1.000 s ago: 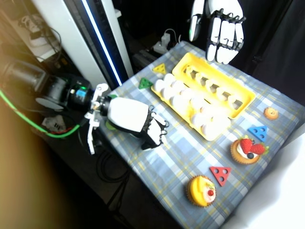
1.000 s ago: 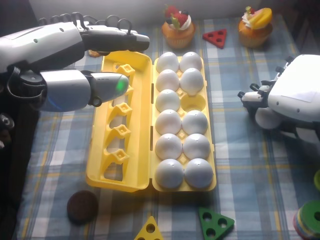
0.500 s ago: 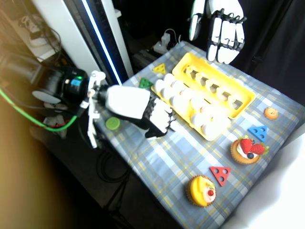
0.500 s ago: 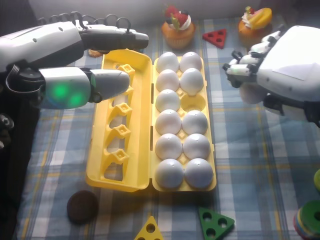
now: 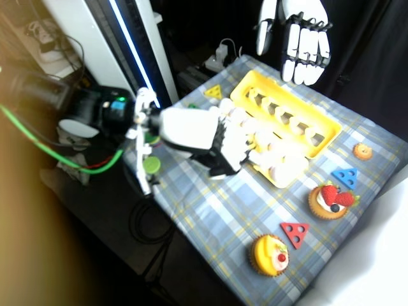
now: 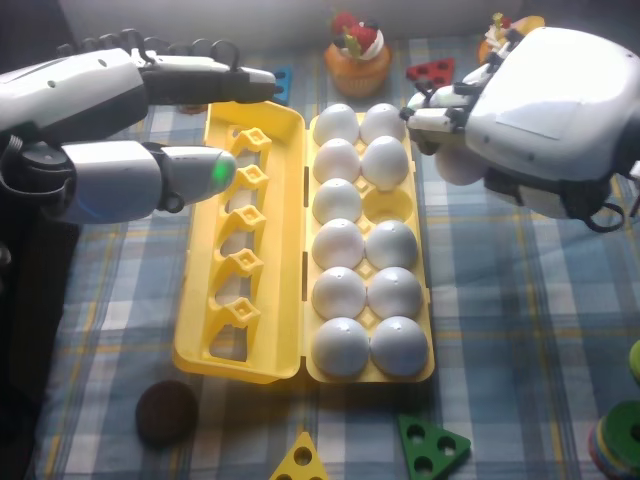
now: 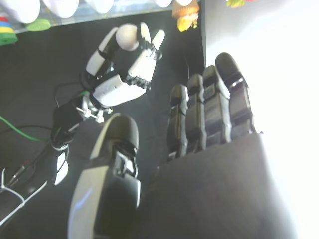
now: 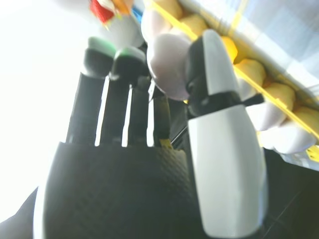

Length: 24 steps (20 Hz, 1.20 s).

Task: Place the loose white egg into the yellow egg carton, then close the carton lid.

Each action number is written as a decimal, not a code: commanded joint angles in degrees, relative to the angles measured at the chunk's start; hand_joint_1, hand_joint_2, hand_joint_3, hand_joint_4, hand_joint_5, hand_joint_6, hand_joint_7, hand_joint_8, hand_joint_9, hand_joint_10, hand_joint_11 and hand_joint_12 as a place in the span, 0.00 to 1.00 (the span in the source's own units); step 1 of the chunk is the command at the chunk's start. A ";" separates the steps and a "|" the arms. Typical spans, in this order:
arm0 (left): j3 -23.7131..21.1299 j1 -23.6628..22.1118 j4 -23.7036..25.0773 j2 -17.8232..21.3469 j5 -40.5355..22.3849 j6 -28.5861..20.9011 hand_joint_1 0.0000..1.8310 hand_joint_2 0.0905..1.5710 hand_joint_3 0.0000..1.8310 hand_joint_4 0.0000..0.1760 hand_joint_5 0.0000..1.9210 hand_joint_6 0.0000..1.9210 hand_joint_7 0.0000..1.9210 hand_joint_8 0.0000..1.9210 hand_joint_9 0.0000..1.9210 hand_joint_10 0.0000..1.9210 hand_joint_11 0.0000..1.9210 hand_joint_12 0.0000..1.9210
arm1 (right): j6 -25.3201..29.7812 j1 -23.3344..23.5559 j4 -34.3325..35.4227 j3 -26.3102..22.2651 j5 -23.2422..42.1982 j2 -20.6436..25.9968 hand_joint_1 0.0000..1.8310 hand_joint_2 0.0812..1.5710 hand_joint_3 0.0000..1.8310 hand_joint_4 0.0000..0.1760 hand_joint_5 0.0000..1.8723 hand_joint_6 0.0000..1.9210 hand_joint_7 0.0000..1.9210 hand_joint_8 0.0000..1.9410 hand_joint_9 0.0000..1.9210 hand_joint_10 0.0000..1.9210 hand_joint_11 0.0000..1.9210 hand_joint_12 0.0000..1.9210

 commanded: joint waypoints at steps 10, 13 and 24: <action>0.10 -0.31 -1.63 0.67 -5.86 -0.39 0.16 0.85 0.00 0.00 0.18 0.00 0.18 0.00 0.16 0.00 0.00 0.45 | -0.28 2.06 -1.43 2.59 4.07 -4.45 0.61 0.82 0.00 0.00 0.37 0.74 0.32 0.82 0.26 0.81 0.22 1.00; 0.14 -0.30 -1.67 0.64 -5.50 -0.38 0.18 0.85 0.00 0.00 0.18 0.00 0.19 0.00 0.17 0.00 0.00 0.47 | -0.28 2.36 -1.90 3.41 3.23 -6.02 0.60 0.83 0.00 0.00 0.32 0.78 0.34 0.82 0.24 0.79 0.14 1.00; 0.24 -0.56 -1.69 0.45 -5.41 -0.37 0.17 0.85 0.00 0.00 0.19 0.00 0.21 0.00 0.18 0.00 0.00 0.45 | -0.28 2.60 -2.16 4.90 1.73 -9.02 0.53 0.76 0.00 0.00 0.09 0.17 0.19 0.22 0.20 0.46 0.12 0.86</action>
